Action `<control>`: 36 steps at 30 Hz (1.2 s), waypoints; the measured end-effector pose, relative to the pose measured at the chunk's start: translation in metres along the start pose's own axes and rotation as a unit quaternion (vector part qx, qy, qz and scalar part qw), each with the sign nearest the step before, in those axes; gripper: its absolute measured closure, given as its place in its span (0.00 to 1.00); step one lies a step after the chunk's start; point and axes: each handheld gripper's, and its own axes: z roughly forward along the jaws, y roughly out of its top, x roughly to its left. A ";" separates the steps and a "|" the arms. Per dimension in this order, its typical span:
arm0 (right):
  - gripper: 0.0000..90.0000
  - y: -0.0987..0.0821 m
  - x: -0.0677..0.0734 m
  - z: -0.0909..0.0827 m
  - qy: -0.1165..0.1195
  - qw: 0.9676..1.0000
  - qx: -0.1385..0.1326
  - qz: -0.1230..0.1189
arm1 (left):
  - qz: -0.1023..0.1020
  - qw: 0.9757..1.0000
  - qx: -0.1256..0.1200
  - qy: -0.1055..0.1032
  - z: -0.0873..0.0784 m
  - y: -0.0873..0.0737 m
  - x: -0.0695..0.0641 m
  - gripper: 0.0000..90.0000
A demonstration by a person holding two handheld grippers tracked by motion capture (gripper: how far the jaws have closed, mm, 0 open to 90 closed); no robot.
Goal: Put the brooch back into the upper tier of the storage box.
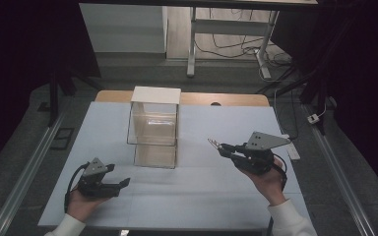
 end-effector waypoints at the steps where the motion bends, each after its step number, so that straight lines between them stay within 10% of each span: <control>1: 0.87 0.000 0.000 0.001 0.002 1.000 0.000 0.000 | 0.000 1.000 0.000 0.000 0.000 0.000 0.000 0.21; 36: 0.87 0.040 0.004 0.031 0.013 0.999 -0.042 -0.004 | 0.000 1.000 0.001 -0.001 0.000 0.000 0.000 0.20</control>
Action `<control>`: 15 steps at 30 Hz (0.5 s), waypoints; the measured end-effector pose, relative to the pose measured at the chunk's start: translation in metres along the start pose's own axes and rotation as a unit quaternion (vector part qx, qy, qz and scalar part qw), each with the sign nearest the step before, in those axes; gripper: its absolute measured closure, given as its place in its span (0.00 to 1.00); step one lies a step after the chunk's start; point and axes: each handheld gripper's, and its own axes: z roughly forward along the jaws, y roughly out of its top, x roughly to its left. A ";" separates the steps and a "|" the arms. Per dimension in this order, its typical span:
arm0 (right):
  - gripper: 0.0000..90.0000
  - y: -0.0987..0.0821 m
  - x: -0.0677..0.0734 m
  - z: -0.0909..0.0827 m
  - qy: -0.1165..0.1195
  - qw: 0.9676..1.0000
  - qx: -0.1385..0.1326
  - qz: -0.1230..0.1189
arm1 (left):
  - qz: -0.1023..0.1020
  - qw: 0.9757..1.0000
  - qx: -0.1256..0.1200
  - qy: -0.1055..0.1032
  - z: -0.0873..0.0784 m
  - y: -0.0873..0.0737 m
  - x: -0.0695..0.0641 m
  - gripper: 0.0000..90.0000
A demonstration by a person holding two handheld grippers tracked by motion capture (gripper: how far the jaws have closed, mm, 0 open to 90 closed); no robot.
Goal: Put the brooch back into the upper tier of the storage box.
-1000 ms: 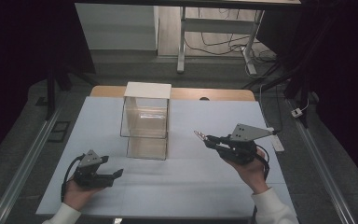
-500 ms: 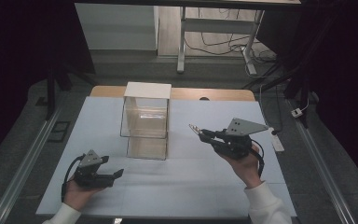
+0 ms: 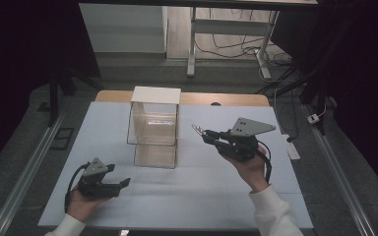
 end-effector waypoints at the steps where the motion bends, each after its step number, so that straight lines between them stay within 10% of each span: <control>1: 0.87 0.001 0.000 0.001 -0.001 1.000 -0.001 0.000 | 0.000 1.000 -0.001 0.000 0.000 0.000 0.000 0.20; 15: 0.87 0.021 0.004 0.014 0.003 1.000 -0.007 -0.008 | 0.000 1.000 0.000 0.000 0.000 0.000 0.000 0.20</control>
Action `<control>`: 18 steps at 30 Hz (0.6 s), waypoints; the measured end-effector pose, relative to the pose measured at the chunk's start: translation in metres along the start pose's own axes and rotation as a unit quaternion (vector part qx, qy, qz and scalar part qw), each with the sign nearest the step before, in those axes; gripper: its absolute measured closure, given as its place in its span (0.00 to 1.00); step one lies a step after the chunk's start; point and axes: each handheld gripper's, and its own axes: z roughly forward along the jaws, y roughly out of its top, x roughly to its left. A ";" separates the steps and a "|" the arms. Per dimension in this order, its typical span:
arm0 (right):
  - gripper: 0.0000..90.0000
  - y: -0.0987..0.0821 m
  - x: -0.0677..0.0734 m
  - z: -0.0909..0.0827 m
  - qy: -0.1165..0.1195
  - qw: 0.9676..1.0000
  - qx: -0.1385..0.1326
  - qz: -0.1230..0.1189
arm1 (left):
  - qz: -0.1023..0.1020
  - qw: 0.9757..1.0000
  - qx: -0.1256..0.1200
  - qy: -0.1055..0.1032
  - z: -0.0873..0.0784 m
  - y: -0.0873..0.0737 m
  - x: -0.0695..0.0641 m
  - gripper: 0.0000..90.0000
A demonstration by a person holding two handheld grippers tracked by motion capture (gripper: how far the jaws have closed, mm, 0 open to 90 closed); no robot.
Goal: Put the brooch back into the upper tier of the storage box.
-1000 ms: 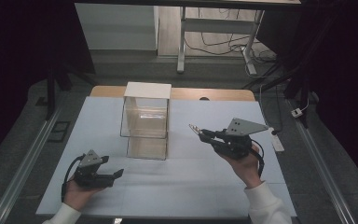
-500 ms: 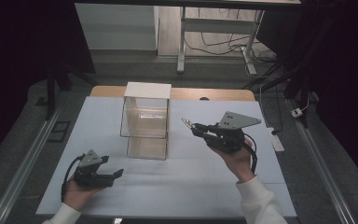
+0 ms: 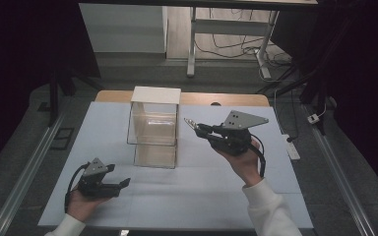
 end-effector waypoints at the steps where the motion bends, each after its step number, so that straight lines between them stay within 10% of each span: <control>1: 0.87 0.000 0.000 0.000 0.000 1.000 0.000 0.000 | 0.000 1.000 0.000 0.000 0.000 0.000 0.000 0.20; 18: 0.87 0.011 0.000 0.019 0.008 1.000 0.001 -0.001 | 0.001 1.000 -0.001 0.000 0.000 0.000 0.001 0.20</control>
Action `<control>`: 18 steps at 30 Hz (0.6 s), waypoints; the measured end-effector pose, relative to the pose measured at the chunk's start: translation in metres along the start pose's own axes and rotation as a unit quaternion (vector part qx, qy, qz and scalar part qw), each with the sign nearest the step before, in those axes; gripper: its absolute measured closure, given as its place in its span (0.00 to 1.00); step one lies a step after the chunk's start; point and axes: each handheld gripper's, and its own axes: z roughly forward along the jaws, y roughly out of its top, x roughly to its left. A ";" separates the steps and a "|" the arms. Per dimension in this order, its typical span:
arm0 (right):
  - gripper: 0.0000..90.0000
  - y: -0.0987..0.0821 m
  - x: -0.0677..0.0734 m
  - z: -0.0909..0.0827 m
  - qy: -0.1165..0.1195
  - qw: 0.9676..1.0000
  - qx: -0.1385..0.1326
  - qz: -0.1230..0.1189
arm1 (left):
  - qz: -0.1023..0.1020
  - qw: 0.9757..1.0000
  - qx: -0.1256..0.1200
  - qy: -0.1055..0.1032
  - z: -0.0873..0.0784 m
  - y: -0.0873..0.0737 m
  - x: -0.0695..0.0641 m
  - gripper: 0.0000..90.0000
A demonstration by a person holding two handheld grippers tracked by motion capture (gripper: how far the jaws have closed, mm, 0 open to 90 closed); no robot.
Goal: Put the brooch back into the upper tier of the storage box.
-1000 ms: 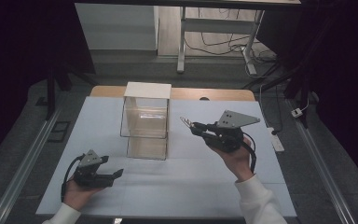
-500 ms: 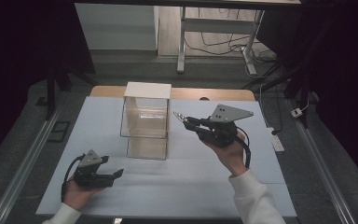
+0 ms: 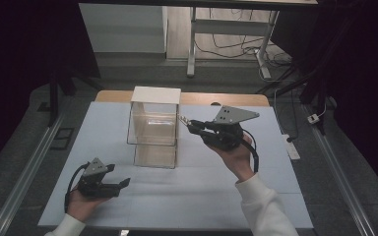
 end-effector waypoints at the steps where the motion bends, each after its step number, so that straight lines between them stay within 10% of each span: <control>1: 0.87 0.002 0.000 0.002 0.002 1.000 0.000 -0.001 | -0.001 1.000 0.000 -0.001 0.000 0.000 0.000 0.20; 18: 0.87 0.020 0.010 0.024 0.018 1.000 0.001 -0.015 | -0.001 1.000 -0.001 0.000 -0.001 0.000 0.000 0.20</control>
